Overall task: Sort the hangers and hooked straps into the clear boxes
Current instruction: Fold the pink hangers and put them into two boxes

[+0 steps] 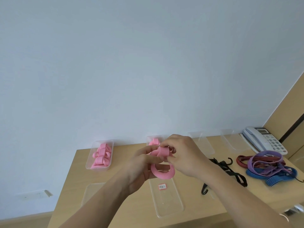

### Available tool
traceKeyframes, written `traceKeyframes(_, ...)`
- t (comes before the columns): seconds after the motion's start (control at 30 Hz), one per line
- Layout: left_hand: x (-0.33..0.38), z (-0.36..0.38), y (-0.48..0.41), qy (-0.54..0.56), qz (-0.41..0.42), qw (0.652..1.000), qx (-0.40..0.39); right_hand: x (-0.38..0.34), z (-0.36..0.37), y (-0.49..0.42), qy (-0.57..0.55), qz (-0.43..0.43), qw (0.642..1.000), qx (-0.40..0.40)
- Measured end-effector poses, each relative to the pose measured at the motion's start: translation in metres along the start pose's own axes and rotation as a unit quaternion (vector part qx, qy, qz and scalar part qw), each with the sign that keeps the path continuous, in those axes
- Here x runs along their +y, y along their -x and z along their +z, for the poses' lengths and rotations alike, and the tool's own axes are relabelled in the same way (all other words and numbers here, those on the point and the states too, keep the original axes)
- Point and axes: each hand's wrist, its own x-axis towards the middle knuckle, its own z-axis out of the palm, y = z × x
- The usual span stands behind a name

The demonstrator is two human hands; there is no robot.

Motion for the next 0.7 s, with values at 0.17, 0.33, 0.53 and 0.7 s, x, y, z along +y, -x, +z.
traceKeyframes(0.17, -0.010, -0.020, 0.006, 0.039, -0.016, 0.999, -0.001, -0.002, 0.037, 0.011, 0.064, -0.058, 0.993, 0.076)
traceKeyframes(0.33, -0.024, -0.035, 0.008, 0.033, -0.030, 0.999, 0.013, 0.000, 0.069, 0.024, 0.038, -0.054, 0.991, 0.119)
traceKeyframes(0.53, -0.036, -0.052, -0.014, 0.038, -0.053, 0.997, 0.044, 0.017, 0.079, 0.025, -0.030, -0.048, 0.997, 0.045)
traceKeyframes(0.7, -0.046, -0.060, -0.041, 0.047, -0.063, 0.996, 0.051, 0.042, 0.095, 0.014, 0.017, -0.046, 0.999, 0.015)
